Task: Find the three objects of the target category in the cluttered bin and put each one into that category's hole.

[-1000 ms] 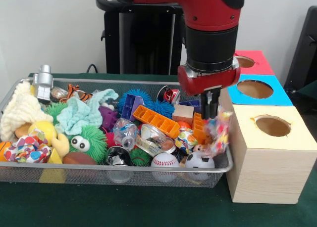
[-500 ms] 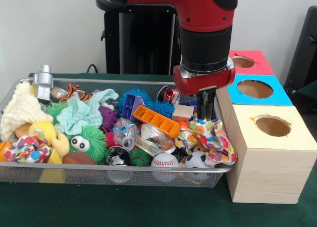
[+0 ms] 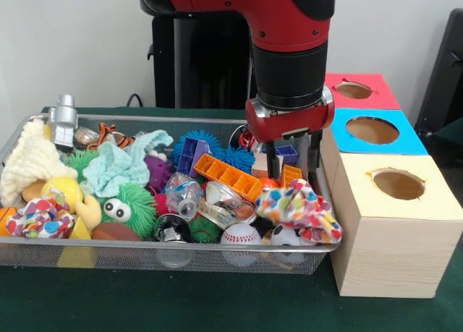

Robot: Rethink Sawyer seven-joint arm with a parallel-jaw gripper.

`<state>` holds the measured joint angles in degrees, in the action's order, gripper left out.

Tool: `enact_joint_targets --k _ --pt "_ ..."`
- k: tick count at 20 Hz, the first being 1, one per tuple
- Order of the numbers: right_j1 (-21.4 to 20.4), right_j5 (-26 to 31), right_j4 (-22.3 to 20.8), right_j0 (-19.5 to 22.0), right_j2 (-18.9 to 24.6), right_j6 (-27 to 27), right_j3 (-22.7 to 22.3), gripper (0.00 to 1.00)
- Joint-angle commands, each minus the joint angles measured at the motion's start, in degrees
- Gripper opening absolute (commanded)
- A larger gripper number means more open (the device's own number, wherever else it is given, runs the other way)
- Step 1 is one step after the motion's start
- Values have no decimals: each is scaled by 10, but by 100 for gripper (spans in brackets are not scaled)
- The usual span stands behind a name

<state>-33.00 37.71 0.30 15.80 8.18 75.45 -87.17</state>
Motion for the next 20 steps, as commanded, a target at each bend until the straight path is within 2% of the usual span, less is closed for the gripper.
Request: enact_joint_targets --k 1,6,9,14,20 --pt "26 -27 -2 11 52 48 -18 100" --pt "35 -71 4 29 83 38 -26 100" --pt "37 -86 -1 31 84 46 -26 100" --pt "26 -108 -19 20 62 55 -3 100" --pt "23 -90 -30 8 36 52 7 100"
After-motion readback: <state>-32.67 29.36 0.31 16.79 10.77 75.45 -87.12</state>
